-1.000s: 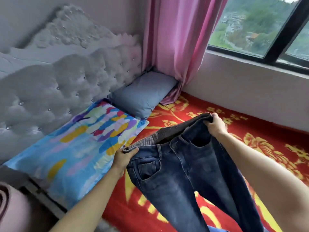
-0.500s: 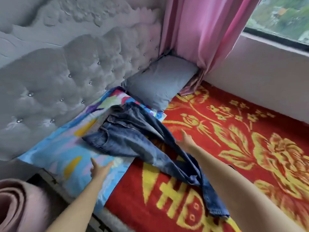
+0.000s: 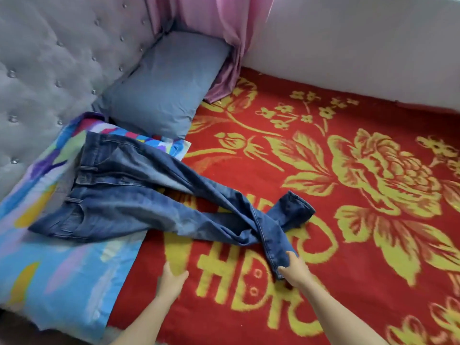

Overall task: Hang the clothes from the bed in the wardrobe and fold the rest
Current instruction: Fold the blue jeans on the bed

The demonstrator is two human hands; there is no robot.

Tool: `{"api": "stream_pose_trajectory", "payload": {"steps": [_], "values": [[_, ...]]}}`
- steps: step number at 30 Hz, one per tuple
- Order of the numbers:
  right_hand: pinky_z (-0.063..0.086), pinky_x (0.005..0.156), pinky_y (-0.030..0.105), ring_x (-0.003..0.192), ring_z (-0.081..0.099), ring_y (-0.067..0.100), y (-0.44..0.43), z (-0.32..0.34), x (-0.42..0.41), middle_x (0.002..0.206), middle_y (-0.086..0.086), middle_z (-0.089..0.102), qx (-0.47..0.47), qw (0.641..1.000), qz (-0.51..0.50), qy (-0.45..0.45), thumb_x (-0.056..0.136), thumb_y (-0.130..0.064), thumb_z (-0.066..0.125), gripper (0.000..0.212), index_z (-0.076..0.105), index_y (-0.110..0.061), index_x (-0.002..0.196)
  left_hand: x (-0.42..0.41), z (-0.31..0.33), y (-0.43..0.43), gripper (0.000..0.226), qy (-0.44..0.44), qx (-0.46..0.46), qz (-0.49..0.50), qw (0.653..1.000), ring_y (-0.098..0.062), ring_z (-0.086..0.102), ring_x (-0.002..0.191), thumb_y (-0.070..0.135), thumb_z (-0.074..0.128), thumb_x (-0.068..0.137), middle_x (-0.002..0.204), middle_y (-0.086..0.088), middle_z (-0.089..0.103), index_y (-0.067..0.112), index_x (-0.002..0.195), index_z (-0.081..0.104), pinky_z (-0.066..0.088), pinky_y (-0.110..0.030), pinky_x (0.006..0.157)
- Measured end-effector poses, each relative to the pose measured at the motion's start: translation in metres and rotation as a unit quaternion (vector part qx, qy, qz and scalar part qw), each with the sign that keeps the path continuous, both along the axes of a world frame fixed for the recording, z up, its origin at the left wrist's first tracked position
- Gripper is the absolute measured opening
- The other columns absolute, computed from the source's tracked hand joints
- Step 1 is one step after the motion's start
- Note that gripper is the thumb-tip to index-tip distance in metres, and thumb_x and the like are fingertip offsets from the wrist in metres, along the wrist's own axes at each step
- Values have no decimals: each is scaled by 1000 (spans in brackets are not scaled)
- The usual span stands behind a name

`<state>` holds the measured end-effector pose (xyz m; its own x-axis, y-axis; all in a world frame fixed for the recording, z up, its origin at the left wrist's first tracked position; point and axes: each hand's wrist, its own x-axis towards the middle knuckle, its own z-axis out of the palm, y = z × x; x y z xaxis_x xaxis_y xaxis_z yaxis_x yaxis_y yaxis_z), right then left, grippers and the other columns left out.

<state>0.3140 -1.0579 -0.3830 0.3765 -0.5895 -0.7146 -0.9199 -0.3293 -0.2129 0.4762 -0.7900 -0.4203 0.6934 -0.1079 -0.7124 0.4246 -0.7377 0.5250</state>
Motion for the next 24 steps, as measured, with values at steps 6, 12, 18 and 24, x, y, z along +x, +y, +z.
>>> {"api": "stream_pose_trajectory", "payload": {"steps": [6,12,18,24], "values": [[41,99,37,132,32,28,-27,-65,-10,144,12,31,-25,999,-19,28,91,-46,52,68,22,-16,145,-3,-33,-63,72,-42,46,-121,991,-29,31,135,24,60,90,149,-15,29,13,148,19,30,-36,107],[24,110,43,143,7,32,-33,-144,9,156,18,-1,-148,971,146,114,87,-55,51,91,-8,-26,149,23,-93,-113,70,-170,127,-275,938,-26,12,141,34,51,93,157,-5,5,26,150,10,24,-35,109],[44,74,31,101,58,24,-102,-133,27,109,2,58,-142,976,164,34,85,-12,46,46,44,-30,128,69,-114,-137,87,-339,173,-480,790,-48,57,108,18,95,30,123,-31,55,14,113,69,51,-57,76],[47,78,45,93,60,39,-265,-43,99,96,21,66,-326,927,-51,-179,67,-16,69,40,64,-20,106,105,-114,-149,25,-420,106,-507,745,-34,68,90,10,87,47,88,-7,72,17,65,70,46,-63,73]]}}
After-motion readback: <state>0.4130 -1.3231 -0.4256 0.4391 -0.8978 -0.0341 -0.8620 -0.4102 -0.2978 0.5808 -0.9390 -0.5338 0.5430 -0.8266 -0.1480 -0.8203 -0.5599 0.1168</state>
